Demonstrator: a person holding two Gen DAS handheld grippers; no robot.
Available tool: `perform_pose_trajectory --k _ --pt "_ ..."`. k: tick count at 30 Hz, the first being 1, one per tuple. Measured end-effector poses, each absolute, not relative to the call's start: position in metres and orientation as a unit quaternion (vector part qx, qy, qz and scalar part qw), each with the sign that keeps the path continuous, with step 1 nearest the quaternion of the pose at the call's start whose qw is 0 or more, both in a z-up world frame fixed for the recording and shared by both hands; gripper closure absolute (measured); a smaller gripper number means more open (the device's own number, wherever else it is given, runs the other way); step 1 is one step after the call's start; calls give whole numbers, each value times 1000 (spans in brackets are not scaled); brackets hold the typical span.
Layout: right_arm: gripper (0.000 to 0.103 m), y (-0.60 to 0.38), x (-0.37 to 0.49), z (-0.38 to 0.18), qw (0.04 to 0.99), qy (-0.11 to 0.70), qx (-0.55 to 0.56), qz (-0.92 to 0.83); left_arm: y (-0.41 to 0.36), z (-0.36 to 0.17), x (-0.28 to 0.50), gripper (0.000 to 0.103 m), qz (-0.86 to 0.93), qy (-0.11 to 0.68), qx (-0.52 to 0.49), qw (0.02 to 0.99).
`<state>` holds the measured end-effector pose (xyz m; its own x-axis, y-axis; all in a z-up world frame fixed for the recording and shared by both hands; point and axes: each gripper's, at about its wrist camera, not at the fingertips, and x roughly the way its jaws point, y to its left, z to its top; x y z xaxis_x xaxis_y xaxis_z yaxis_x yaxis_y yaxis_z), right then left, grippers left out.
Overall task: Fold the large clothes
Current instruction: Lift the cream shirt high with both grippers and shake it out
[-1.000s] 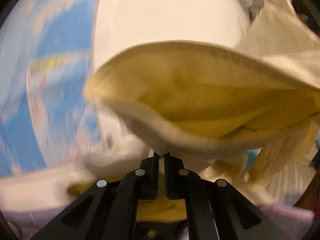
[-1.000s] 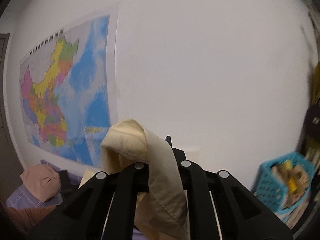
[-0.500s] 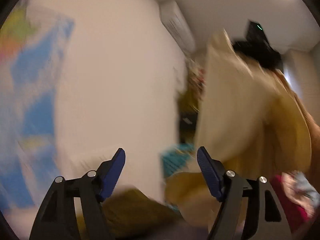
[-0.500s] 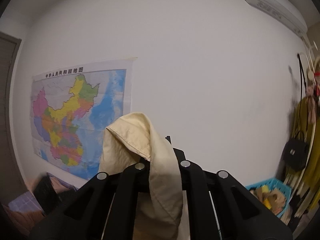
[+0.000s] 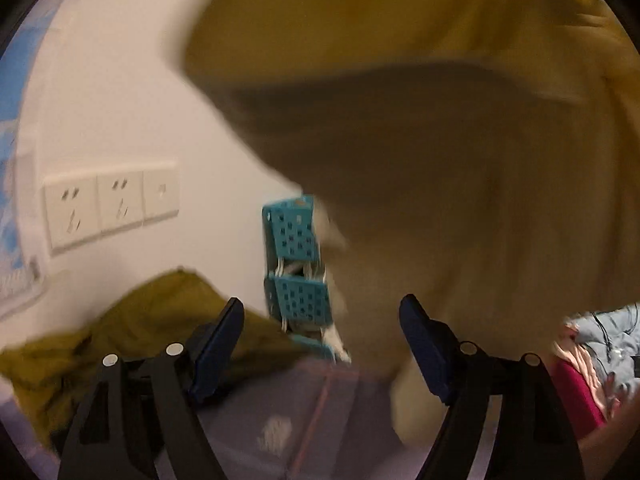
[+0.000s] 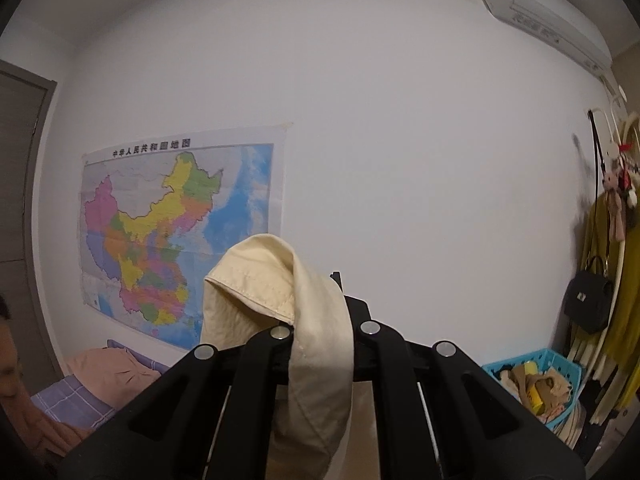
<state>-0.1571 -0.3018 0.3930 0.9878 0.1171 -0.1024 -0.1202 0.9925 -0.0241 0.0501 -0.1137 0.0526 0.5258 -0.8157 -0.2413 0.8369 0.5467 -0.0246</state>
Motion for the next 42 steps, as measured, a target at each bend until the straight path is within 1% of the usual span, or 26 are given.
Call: perform_pose_trajectory --k 1,3,4,6,7,8,9,10,11,14,16,20,23,27,30,34,38,42 --pt "97 -300 -158 396 997 49 -15 66 -120 61 53 25 -482 98 42 870" --pt "97 -298 -159 399 997 46 -17 64 -126 69 53 18 -513 71 37 855" --pt "97 -298 -158 399 997 47 -15 65 -130 70 51 17 -529 57 40 846" --pt "97 -302 -158 398 996 51 -4 67 -141 69 42 20 -575 54 31 816" --pt "97 -303 -159 396 997 50 -3 65 -145 66 39 35 -586 54 28 808" --pt "97 -305 -160 395 997 50 -1 62 -153 62 31 56 -589 46 34 806" --pt "97 -306 -160 392 996 54 1 64 -159 60 29 66 -582 42 40 811" --pt "97 -307 -162 390 997 54 5 62 -163 59 26 92 -577 45 38 815" --pt "97 -309 -164 390 997 54 9 62 -163 62 24 99 -576 52 23 815" --pt "97 -312 -176 392 997 48 18 56 -143 82 16 100 -537 35 -4 843" --pt "97 -312 -196 402 998 27 16 57 -125 100 9 100 -520 26 -16 854" --pt "97 -309 -232 422 998 -10 11 64 -72 157 -21 100 -457 -23 -39 888" --pt "97 -308 -255 433 996 -27 23 77 -25 203 -61 100 -388 -63 -41 918" --pt "97 -310 -272 423 993 -26 50 103 27 250 -121 100 -313 -102 -42 944" --pt "97 -301 -272 404 988 -12 66 137 54 269 -171 100 -221 -117 -6 968" --pt "97 -277 -268 378 977 13 81 198 74 284 -236 100 -122 -117 37 985" --pt "97 -250 -260 363 958 27 88 272 101 307 -296 99 -30 -80 66 994" --pt "97 -233 -209 342 940 70 115 314 104 302 -285 99 69 -36 104 992"
